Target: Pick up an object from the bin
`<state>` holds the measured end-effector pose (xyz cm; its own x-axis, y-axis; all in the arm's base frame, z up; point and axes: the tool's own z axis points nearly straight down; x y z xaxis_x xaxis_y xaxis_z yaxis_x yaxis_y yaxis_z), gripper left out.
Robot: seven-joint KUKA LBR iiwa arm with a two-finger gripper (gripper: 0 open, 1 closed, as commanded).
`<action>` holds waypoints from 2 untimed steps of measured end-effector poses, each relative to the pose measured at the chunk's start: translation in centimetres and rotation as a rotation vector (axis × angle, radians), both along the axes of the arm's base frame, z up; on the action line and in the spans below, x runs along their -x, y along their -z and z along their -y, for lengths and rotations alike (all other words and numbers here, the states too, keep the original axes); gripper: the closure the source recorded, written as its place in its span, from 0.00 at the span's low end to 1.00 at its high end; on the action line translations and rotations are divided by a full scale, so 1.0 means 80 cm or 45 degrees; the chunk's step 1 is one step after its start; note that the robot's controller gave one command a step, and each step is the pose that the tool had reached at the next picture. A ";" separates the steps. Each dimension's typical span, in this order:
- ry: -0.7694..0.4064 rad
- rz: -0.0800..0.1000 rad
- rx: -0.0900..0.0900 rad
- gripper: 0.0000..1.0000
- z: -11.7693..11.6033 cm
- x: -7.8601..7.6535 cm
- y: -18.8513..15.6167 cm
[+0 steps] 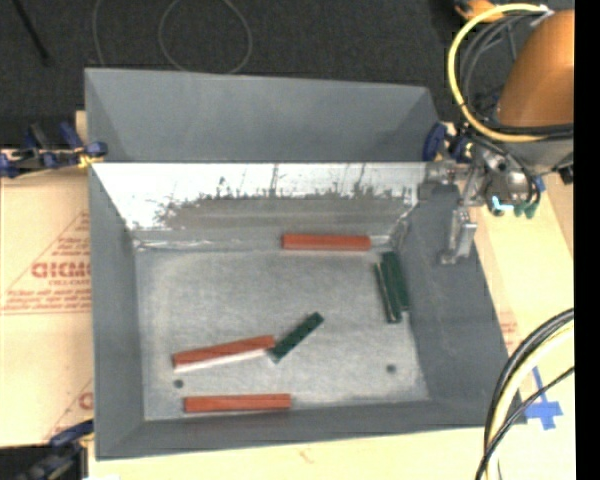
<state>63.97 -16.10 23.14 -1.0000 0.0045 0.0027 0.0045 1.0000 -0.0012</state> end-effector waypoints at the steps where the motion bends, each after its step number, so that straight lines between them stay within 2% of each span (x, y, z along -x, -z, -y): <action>1: -0.006 0.011 0.002 1.00 -0.001 -0.002 -0.007; 2: 0.491 0.003 -0.001 1.00 -0.029 0.032 0.062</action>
Offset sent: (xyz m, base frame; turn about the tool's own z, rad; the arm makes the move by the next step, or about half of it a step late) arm 0.0000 0.0000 0.0000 0.0000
